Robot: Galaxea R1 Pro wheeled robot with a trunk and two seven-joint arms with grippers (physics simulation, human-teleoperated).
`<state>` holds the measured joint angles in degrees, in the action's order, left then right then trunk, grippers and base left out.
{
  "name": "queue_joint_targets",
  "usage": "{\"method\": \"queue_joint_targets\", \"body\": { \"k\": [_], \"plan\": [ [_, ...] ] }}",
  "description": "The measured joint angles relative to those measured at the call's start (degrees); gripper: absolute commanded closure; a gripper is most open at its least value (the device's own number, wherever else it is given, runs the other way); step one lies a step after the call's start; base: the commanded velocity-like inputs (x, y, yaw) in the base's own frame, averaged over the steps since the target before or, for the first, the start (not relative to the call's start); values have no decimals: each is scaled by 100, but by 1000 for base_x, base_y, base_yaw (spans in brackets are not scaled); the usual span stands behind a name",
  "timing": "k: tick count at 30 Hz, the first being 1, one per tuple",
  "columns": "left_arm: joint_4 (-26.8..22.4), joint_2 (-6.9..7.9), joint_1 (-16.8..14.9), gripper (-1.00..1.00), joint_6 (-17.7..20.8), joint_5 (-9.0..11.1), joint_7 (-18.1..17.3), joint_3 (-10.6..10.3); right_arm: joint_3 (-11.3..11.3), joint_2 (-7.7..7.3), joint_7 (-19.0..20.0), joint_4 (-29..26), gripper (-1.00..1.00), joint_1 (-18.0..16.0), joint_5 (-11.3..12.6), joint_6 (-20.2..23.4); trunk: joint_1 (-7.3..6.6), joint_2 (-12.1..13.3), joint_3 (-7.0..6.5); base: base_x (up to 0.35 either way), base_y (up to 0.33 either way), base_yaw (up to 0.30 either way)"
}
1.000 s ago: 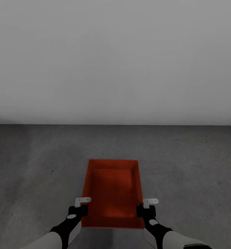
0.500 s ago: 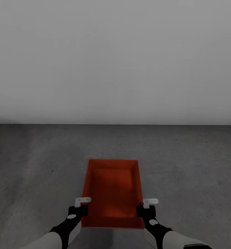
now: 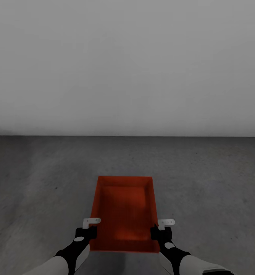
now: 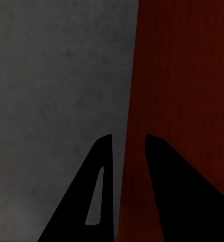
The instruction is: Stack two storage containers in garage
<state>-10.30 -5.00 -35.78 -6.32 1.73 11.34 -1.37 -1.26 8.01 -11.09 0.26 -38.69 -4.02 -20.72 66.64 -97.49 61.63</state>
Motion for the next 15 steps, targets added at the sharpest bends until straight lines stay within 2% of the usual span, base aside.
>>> {"method": "queue_joint_targets", "body": {
  "k": [15],
  "plan": [
    [0, 0, 0, 100, 0, 0, 0, 0, -1, 1, -1, 1, 100, 0, 4, -1, 330, -602, 269, 0, 0, 0]
  ]
}}
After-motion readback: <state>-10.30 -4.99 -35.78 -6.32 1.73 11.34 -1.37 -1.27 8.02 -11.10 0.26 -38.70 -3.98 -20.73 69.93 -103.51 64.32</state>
